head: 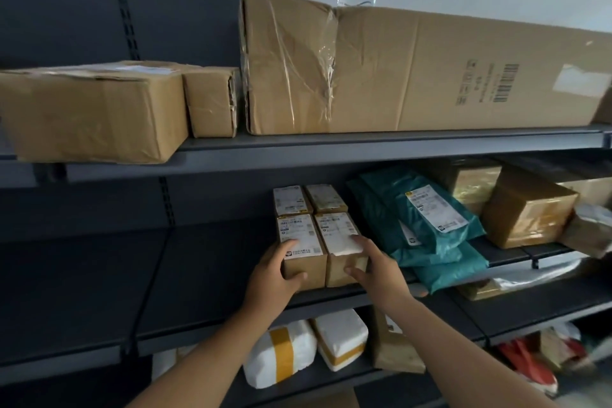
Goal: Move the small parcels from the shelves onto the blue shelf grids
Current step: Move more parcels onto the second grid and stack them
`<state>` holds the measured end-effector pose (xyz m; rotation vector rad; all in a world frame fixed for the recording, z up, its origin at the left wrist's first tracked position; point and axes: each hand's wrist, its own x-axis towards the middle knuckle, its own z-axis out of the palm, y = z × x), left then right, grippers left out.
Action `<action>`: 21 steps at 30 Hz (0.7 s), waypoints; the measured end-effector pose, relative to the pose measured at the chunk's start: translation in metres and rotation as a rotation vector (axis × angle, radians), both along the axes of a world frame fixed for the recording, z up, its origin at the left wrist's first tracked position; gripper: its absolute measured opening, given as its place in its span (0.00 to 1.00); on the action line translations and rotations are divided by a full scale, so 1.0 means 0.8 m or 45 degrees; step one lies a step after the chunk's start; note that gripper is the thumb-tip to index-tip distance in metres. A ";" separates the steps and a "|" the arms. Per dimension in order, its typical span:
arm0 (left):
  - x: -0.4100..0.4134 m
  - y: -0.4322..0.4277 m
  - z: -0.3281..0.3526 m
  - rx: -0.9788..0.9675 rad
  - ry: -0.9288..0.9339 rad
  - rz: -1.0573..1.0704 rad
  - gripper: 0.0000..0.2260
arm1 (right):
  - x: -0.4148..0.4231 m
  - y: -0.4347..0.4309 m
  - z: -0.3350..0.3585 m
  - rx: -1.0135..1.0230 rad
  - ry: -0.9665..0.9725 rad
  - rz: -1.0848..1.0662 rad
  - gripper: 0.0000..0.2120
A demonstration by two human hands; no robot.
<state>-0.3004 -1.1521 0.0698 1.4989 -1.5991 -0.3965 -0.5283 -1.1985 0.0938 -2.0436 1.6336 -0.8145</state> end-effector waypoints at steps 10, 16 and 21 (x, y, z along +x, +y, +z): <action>0.078 0.055 0.032 -0.118 0.070 0.096 0.29 | 0.083 0.036 0.037 -0.121 -0.043 0.118 0.31; 0.182 0.123 0.049 -0.112 0.095 0.276 0.29 | 0.199 0.070 0.049 -0.125 -0.068 0.305 0.31; 0.297 0.216 0.052 -0.121 0.091 0.481 0.29 | 0.336 0.119 0.050 -0.173 -0.115 0.526 0.32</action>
